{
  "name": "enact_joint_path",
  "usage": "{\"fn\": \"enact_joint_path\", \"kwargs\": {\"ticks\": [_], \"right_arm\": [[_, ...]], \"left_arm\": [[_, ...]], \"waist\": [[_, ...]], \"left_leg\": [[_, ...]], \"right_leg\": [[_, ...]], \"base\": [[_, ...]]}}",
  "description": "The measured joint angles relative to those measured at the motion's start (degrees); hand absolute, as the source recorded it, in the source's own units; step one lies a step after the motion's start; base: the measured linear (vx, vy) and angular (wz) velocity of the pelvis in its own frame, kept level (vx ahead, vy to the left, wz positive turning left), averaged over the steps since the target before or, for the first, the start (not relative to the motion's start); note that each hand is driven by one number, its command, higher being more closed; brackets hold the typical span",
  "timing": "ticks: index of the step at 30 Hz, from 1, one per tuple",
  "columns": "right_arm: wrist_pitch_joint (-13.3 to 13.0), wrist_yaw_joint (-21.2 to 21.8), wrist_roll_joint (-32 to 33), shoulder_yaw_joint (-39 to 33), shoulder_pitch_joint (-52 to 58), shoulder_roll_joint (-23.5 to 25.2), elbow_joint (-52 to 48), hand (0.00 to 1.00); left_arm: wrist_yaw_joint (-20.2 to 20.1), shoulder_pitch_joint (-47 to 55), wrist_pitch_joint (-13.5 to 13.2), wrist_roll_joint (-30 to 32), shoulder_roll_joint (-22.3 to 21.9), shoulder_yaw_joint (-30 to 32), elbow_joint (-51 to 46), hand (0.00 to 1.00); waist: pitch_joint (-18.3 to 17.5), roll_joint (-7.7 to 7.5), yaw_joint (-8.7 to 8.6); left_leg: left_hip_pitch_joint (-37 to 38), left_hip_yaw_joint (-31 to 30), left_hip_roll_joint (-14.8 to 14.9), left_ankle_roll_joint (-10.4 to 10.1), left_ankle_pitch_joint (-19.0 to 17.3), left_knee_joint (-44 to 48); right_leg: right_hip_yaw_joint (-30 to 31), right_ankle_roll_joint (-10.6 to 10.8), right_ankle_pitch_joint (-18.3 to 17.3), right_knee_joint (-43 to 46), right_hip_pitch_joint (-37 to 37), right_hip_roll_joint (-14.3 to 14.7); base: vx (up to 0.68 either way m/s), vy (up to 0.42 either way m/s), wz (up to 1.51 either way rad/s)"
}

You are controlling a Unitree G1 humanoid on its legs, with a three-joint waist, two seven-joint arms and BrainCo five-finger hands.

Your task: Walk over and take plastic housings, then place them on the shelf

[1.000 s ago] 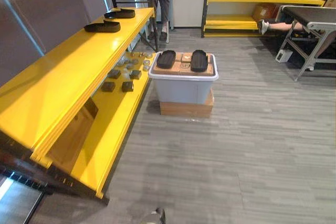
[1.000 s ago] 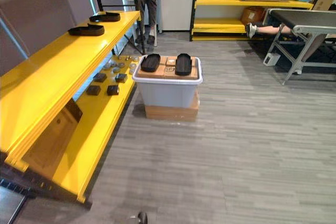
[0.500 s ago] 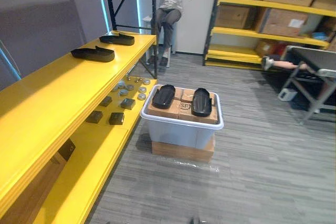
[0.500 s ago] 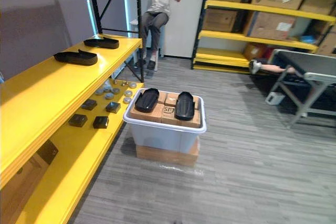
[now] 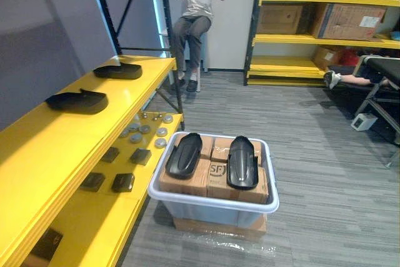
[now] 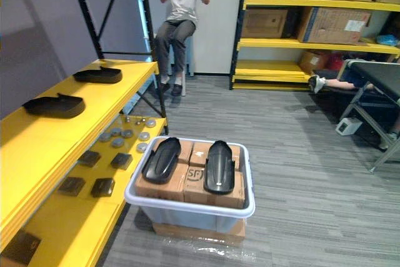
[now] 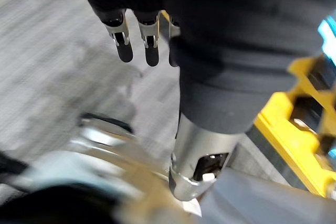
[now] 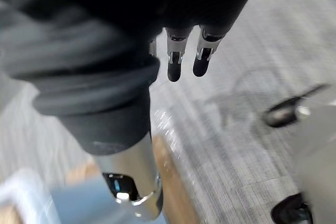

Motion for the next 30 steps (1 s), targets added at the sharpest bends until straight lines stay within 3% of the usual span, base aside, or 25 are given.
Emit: {"fn": "enact_joint_path", "kwargs": {"ticks": [1, 2, 3, 5, 8, 9, 10, 11, 14, 19, 23, 27, 30], "right_arm": [[0.0, -0.23, -0.42, 1.71, 0.25, 0.11, -2.89, 0.0], [-0.04, -0.83, -3.26, 4.53, 0.89, 0.69, -9.55, 0.0], [-0.41, -1.32, -6.45, 6.74, 2.18, 0.87, -16.07, 0.0], [-1.09, -2.27, -10.43, 8.3, 4.25, 0.47, -23.12, 0.0], [-1.14, -3.76, -16.09, 8.55, 4.91, 0.27, -30.82, 0.0], [-1.15, -4.22, -17.29, 8.56, 5.21, 0.31, -32.58, 0.0], [-1.26, -5.32, -19.46, 8.51, 5.82, 0.55, -35.86, 0.0], [-1.31, -6.2, -20.27, 8.42, 5.0, -1.08, -36.5, 0.0], [-1.54, -8.22, -21.29, 8.45, 3.66, -2.22, -42.21, 0.0], [-1.83, -11.34, -22.72, 8.34, -2.51, -3.29, -43.16, 0.0], [-1.49, -15.16, -23.68, 8.72, -13.5, -3.51, -42.04, 0.0], [-0.22, -18.05, -23.68, 10.42, -22.16, -4.33, -37.33, 0.0], [2.45, -20.02, -23.7, 10.79, -26.05, -5.08, -31.04, 0.0]], "left_arm": [[0.04, -0.23, -0.02, 0.01, 0.28, -0.56, -0.13, 0.0], [0.08, -0.41, -0.02, 0.02, 1.12, -2.04, -0.61, 0.0], [0.38, -1.03, 0.07, 0.05, 2.31, -4.26, -0.59, 0.0], [1.2, -1.57, 0.04, 0.04, 3.32, -7.29, -1.28, 0.0], [1.38, -1.54, -0.45, 0.04, 4.08, -7.7, -3.6, 0.0], [1.42, -1.38, -0.5, 0.05, 4.48, -7.92, -3.55, 0.0], [1.43, -1.0, -0.61, 0.19, 5.45, -8.01, -3.29, 0.0], [1.58, -0.86, -0.38, 0.25, 4.24, -8.25, -2.35, 0.0], [2.14, 0.33, -0.47, 1.26, 2.53, -8.21, -2.22, 0.0], [2.75, -1.27, -1.17, 2.46, 1.85, -9.23, -2.5, 0.0], [3.94, -5.29, -1.76, 2.33, 2.76, -11.68, -3.47, 0.0], [5.04, -7.86, -2.17, 2.05, 3.56, -13.99, -4.19, 0.0], [6.22, -9.7, -2.25, -0.44, 4.2, -16.21, -4.06, 0.0]], "waist": [[0.06, -0.02, -0.29], [0.56, -0.08, -0.76], [1.21, -0.11, -0.95], [1.24, -0.06, -1.0], [0.92, -0.37, -1.88], [0.53, -1.15, -1.85], [0.19, -3.58, -1.79], [0.19, -1.48, -1.8], [0.56, 0.74, -0.71], [4.73, 0.97, -0.59], [11.51, 1.04, 0.51], [15.07, 1.14, 1.68], [15.88, 1.38, 2.56]], "left_leg": [[1.0, 0.08, -0.17, -0.13, -0.34, -1.22], [3.14, -0.21, -0.23, -0.07, -0.92, -2.79], [5.24, -0.91, 0.01, -0.2, -1.66, -3.04], [8.09, -2.77, 0.12, -0.39, -1.86, -4.32], [8.69, -6.57, 2.09, -1.32, -1.86, -4.89], [8.71, -6.78, 1.76, -2.21, -2.07, -5.11], [9.26, -8.0, 0.53, -4.28, -3.29, -5.38], [9.52, -8.59, 3.04, -5.31, -3.31, -5.64], [8.81, -7.88, 6.42, -5.63, -3.28, -7.08], [4.84, -8.9, 6.62, -6.58, -2.71, -7.06], [-0.5, -9.84, 4.74, -6.55, -2.73, -3.83], [-5.01, -10.43, 3.99, -6.14, -2.98, -1.18], [-9.7, -11.07, 3.93, -5.86, -3.8, 1.75]], "right_leg": [[-0.14, 1.67, -0.58, 5.13, -2.25, -0.24], [-0.6, 7.38, 0.04, 18.04, -7.84, -0.88], [-0.6, 9.57, -0.81, 27.02, -11.87, -1.81], [-4.01, 7.05, -2.45, 28.14, -14.53, -4.9], [-2.97, 5.31, -2.18, 12.9, -17.35, -5.91], [-1.71, 4.77, 0.46, 7.67, -17.23, -6.33], [-0.59, 5.49, 8.85, 1.98, -17.91, -7.72], [-1.36, 4.77, 8.85, 2.41, -17.05, -5.62], [-1.57, 3.14, 10.08, -3.51, -15.87, -1.84], [-3.35, 3.13, 12.38, -7.49, -17.15, -1.61], [-3.83, 3.64, 15.03, -8.86, -20.0, -3.51], [-3.83, 3.66, 17.18, -9.91, -22.66, -4.15], [-3.9, 3.51, 18.35, -10.11, -25.73, -4.17]], "base": [[0.29, 0.076, -0.05], [0.35, 0.05, 0.08], [0.35, 0.012, 0.23], [0.4, -0.091, 0.58], [0.38, -0.183, 0.7], [0.34, -0.276, 0.52], [0.32, -0.309, 0.39], [0.3, -0.306, 0.25], [0.21, -0.221, -0.18], [0.03, -0.042, 0.12], [-0.13, 0.084, 0.13], [-0.13, 0.059, 0.04], [-0.16, 0.072, 0.04]]}}
